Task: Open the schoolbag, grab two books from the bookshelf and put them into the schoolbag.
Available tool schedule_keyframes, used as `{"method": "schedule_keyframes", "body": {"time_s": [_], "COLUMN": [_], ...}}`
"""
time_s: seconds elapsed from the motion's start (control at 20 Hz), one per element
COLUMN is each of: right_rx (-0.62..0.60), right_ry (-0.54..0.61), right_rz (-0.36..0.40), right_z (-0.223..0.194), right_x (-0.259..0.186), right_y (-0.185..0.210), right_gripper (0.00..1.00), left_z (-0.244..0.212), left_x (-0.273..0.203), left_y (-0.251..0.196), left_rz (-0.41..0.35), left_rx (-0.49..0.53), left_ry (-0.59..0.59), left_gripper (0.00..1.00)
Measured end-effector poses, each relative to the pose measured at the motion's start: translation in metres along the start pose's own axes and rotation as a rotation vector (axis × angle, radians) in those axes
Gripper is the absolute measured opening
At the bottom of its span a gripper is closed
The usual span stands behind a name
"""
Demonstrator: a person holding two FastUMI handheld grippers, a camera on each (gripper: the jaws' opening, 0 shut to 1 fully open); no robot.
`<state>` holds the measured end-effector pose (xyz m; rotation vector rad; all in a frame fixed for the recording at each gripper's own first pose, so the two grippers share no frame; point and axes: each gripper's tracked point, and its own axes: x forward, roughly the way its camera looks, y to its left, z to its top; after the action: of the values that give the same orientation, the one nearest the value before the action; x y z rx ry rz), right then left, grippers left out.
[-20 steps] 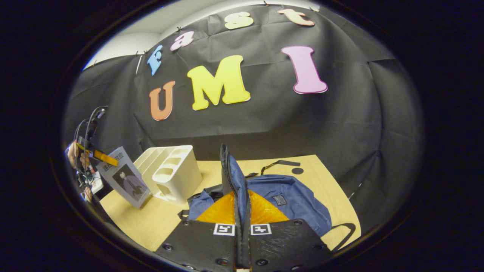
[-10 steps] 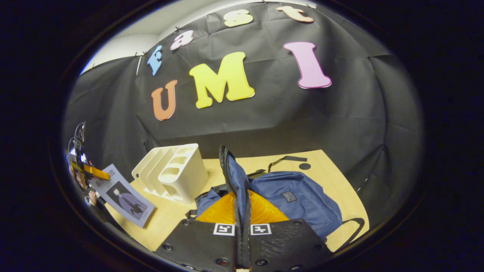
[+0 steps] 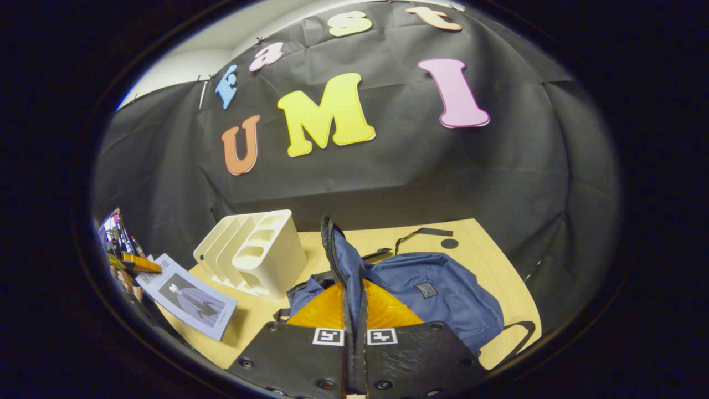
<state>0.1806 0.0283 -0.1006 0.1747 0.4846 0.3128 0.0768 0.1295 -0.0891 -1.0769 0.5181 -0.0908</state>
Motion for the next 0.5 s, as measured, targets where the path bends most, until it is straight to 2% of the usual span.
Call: {"method": "schedule_keyframes", "body": {"time_s": [0.15,0.3,0.5], "right_rx": [-0.003,0.013,0.024], "right_ry": [-0.009,-0.024,-0.024], "right_rz": [0.0,-0.012,-0.019], "right_z": [0.006,0.012,0.011], "right_x": [-0.001,-0.002,-0.004], "right_y": [0.002,-0.003,-0.012], "right_gripper": [0.01,0.01,0.0], "left_z": [-0.017,-0.037,-0.068], "left_x": [0.018,0.044,0.076], "left_y": [-0.008,-0.014,-0.047], "left_rz": [-0.105,-0.15,-0.233], "left_rx": [-0.119,-0.153,-0.165], "left_ry": [0.019,0.053,0.111], "left_gripper": [0.42,0.41,0.41]}}
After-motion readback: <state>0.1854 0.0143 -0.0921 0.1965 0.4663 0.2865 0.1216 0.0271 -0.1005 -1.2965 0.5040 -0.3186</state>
